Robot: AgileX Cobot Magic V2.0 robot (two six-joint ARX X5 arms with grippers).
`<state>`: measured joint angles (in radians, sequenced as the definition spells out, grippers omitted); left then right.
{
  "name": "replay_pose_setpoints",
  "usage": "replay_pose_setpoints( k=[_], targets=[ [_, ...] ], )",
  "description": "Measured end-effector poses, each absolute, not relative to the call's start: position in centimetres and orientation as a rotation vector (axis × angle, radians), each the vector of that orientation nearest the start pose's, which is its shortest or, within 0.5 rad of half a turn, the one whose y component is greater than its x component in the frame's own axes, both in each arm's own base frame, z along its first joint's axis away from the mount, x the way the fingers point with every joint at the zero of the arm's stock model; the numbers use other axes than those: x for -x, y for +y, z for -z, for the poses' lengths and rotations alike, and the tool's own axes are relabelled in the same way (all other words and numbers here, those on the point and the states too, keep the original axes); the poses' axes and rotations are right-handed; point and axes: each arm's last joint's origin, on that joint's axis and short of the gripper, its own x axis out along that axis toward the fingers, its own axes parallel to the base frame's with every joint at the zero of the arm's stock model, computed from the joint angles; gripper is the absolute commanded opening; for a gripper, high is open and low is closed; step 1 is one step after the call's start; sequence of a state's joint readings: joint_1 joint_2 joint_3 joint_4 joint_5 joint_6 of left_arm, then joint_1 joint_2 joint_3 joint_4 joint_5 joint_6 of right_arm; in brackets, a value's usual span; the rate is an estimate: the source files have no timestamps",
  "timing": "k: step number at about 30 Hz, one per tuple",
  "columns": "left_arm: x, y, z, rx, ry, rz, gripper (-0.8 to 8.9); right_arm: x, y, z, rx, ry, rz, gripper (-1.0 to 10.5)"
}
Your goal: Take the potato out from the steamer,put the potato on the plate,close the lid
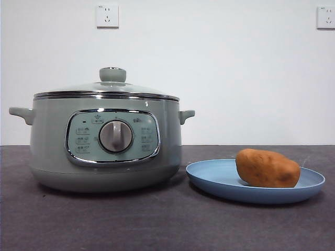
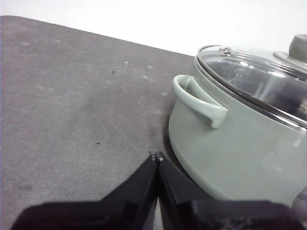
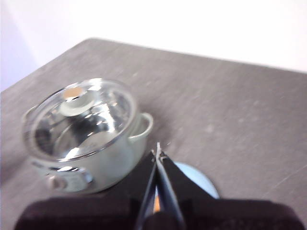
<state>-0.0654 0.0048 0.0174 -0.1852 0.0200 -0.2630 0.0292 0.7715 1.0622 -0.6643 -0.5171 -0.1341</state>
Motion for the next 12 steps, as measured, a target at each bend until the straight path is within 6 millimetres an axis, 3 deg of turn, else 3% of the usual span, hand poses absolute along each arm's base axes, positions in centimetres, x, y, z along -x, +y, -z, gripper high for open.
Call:
replay_pose_setpoints(
  k=[12],
  targets=[
    [-9.5,-0.7,-15.1,0.258,0.183,0.062,-0.04,-12.2,0.6,-26.1,-0.016,0.166,-0.373,0.0]
  ],
)
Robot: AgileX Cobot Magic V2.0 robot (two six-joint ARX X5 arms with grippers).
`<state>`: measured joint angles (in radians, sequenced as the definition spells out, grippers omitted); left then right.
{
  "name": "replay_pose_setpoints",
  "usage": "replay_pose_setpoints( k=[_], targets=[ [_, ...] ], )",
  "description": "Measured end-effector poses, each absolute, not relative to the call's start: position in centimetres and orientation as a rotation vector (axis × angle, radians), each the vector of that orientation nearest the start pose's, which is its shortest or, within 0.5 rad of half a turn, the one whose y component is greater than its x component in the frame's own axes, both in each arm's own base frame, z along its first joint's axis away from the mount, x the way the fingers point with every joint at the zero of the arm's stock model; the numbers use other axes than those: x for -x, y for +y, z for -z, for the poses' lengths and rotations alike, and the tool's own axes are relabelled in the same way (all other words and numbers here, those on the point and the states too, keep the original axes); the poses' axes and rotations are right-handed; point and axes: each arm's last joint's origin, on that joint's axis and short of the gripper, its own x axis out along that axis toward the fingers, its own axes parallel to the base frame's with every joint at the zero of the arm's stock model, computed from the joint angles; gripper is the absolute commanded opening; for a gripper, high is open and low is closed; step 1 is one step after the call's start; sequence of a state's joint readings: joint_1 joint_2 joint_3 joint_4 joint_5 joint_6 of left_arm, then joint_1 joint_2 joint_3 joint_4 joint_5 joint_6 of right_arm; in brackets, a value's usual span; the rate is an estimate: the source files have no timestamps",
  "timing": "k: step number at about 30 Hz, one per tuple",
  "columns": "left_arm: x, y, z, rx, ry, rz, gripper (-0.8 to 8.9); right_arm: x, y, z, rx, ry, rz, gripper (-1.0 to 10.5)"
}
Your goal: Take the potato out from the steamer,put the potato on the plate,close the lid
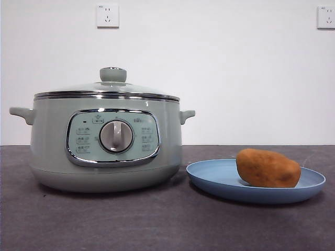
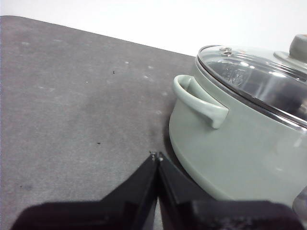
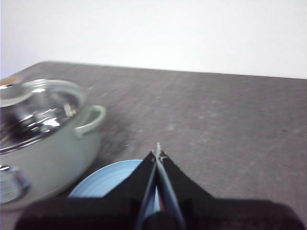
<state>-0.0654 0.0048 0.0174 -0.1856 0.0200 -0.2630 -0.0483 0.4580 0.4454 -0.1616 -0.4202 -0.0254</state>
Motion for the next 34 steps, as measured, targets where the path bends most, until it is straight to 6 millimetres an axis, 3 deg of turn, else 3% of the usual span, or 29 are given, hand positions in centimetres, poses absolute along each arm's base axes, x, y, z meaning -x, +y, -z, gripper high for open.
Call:
replay_pose_setpoints(
  k=[7,14,34],
  targets=[
    [-9.5,-0.7,-15.1,0.258,0.184,0.062,-0.03,-11.7,0.5,-20.2,-0.099,0.103,-0.331,0.0],
    [-9.5,-0.7,-15.1,0.258,0.183,0.062,-0.04,-11.0,0.3,-16.4,-0.177,0.11,-0.242,0.0],
    [-9.5,-0.7,-15.1,0.259,0.183,0.06,-0.03,-9.6,0.1,-15.4,-0.235,0.16,-0.135,0.0]
  ],
)
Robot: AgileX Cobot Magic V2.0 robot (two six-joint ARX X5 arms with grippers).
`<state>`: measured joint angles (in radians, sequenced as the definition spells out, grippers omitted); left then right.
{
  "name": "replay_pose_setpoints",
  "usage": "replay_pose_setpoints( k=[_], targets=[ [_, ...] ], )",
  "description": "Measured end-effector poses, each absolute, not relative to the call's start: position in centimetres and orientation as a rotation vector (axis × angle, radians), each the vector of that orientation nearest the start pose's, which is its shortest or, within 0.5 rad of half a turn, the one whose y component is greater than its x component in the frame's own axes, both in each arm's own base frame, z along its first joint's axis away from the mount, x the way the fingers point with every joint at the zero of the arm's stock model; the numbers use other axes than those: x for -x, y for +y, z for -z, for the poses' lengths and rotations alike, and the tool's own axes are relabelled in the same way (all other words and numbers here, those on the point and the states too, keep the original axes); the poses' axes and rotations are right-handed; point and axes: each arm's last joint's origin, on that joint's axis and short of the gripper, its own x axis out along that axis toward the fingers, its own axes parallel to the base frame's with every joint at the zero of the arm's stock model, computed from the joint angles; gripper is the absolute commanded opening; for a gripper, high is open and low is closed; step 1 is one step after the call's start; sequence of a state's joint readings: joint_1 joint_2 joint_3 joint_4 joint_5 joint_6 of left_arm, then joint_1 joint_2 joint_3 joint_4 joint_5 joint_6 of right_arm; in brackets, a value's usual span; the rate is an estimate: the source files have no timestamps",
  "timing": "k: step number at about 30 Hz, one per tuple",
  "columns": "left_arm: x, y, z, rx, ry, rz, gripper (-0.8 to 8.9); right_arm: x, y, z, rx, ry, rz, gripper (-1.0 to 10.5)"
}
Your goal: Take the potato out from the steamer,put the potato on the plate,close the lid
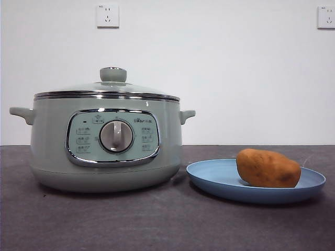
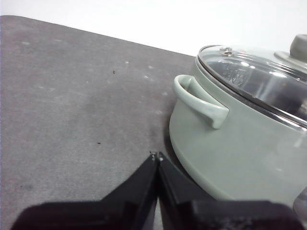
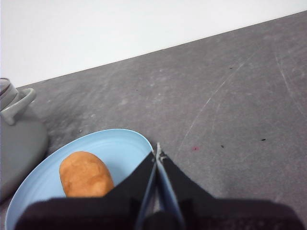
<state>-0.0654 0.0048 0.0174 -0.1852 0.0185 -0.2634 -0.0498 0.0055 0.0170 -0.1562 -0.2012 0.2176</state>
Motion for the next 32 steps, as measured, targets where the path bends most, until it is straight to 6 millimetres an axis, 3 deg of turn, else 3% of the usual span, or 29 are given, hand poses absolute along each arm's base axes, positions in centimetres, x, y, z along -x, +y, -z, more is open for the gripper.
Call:
replay_pose_setpoints(
  k=[32],
  targets=[
    [-9.52,-0.68,-15.12,0.259,0.183,0.06,-0.04,-9.62,0.1,-15.29,-0.237,0.173,-0.134,0.0]
  ],
)
